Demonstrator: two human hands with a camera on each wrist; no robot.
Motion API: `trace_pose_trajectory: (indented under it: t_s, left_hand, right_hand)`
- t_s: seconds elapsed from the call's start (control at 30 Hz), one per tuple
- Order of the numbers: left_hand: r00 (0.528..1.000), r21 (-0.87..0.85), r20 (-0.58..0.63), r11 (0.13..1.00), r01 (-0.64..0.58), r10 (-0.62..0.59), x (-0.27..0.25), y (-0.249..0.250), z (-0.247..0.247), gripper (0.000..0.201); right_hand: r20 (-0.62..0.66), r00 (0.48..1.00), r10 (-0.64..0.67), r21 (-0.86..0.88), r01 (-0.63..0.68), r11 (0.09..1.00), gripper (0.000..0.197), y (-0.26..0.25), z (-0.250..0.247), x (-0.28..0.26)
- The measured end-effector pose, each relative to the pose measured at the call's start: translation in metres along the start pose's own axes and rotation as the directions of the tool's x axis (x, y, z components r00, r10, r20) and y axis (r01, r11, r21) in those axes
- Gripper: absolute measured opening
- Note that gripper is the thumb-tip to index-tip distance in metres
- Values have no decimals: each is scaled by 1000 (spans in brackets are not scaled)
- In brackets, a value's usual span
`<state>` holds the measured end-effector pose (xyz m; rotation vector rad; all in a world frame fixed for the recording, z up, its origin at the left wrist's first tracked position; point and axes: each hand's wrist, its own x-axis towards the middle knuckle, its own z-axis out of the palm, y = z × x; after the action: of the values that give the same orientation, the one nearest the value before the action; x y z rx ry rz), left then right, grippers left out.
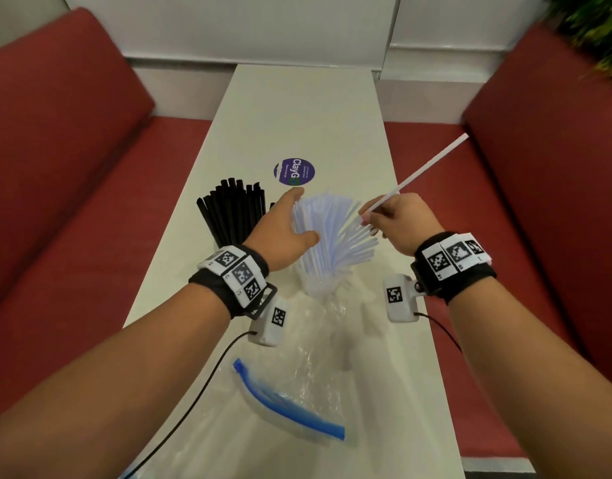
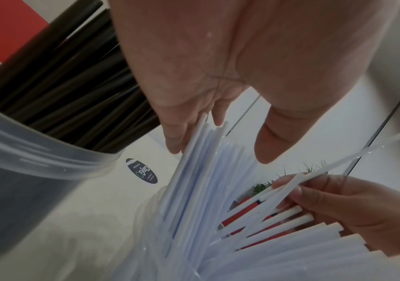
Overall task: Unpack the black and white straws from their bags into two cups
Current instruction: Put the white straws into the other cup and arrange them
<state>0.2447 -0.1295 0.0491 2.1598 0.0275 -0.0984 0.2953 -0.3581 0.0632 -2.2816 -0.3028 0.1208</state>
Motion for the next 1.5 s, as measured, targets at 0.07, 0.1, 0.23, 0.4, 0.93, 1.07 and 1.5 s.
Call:
trace_pose_trajectory:
  t_s: [0.07, 0.1, 0.23, 0.4, 0.93, 1.07, 1.5]
  left_hand:
    - [1000, 28, -9, 999, -20, 21, -3, 3, 0, 83]
    - [999, 37, -16, 999, -35, 36, -4, 5, 1, 82]
    - [985, 79, -85, 986, -146, 153, -8, 19, 0, 68]
    - [905, 133, -203, 926, -352, 373, -5, 54, -7, 50]
    - [980, 116, -88, 979, -167, 177, -10, 58, -11, 9]
    - [988, 313, 76, 938, -149, 131, -3, 50, 10, 5]
    - [997, 310, 39, 948, -75, 66, -1, 62, -19, 47]
  right_hand:
    - [24, 1000, 18, -50, -17, 999, 11, -4, 6, 1]
    - [23, 1000, 18, -79, -16, 997, 12, -7, 7, 1]
    - [35, 995, -90, -232, 96, 968, 13, -20, 10, 2]
    - [73, 977, -203, -370, 215, 904, 23, -22, 18, 0]
    - [172, 984, 47, 97, -64, 993, 150, 31, 2, -36]
    - [328, 936, 128, -14, -131, 991, 136, 42, 23, -50]
    - [172, 982, 72, -72, -61, 996, 134, 19, 75, -34]
